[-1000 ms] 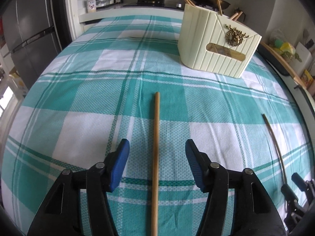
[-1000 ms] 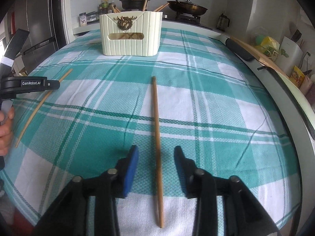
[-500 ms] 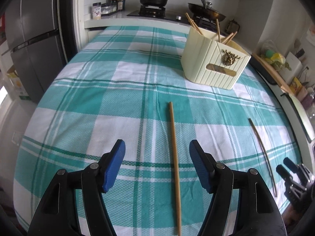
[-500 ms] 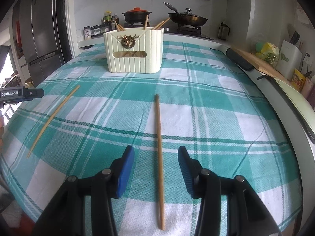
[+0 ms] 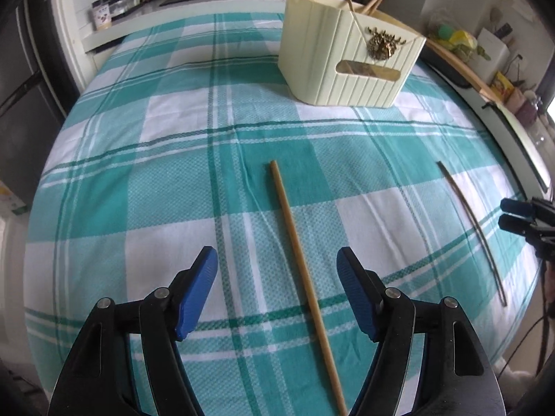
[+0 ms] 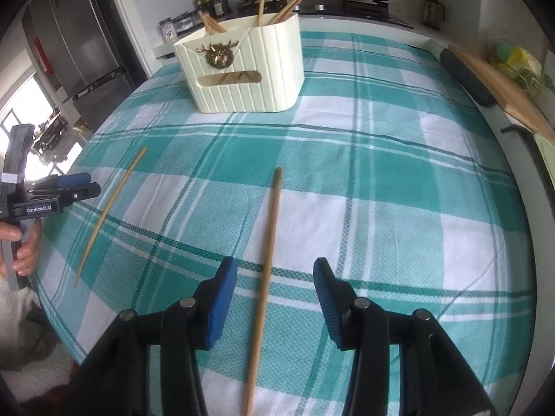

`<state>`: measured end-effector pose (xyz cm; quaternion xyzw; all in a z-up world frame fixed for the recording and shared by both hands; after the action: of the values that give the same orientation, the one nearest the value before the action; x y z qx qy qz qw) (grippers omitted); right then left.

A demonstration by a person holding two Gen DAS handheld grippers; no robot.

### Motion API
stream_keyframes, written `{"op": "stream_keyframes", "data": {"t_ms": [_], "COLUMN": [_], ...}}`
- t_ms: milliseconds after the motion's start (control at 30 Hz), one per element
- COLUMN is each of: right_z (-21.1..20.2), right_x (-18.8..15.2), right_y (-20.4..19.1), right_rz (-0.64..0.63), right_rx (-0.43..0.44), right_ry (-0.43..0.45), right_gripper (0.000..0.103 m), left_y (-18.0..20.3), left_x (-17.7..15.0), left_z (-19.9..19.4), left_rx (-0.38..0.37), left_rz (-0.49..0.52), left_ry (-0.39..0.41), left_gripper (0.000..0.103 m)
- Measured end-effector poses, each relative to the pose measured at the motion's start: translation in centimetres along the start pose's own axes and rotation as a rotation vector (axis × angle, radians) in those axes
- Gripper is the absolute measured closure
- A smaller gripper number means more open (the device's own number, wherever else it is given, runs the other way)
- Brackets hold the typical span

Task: Organize utensils

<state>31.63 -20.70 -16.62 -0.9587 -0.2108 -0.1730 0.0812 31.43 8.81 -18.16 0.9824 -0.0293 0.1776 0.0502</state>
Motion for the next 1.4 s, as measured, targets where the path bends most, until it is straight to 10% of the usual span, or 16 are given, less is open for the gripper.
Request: {"op": "stream_keyframes", "data": {"t_ms": [300,367,467,1000,1400], "right_z": [5.7,5.8,5.9,-10.8,-17.1], "right_x": [6.3,6.9,7.3,4.3,2.5], "right_y": [-0.6,-0.8,-0.9,-1.1,-2.2], "right_rz": [-0.057,-0.055,-0.045,0.009,0.017], "right_rx": [-0.1,-0.113,-0.115,0.008,0.05], "right_ry": [-0.099,-0.108,-0.103,0.346,0.546], "right_gripper": [0.064,0.094,0.097,0.097,0.097], "left_y": [0.0,0.4,0.8,0.7,2.5], "left_x": [3.9,4.2,4.4,3.3,1.7], "left_z": [3.7,3.5,3.6,-10.9,-15.8], "left_rx": [0.092,0.091,0.054,-0.072,-0.154], "left_rz": [0.027,0.046,0.057,-0.052,-0.028], "left_ry": [-0.073,-0.063,-0.043,0.3,0.388], "left_gripper": [0.039,0.079,0.097,0.098,0.098]}}
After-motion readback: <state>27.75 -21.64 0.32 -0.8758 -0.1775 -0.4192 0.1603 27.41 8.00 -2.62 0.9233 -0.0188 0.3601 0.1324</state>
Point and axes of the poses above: each gripper's, at about its wrist camera, not at the fingertips, and z roughly the way its jaws point, y to its right, x to its top, the point moved 1 cm from there along z, roughly the way its jaws point, and after that the axes turned 9 degrees about -y, right-handed, at the moved point
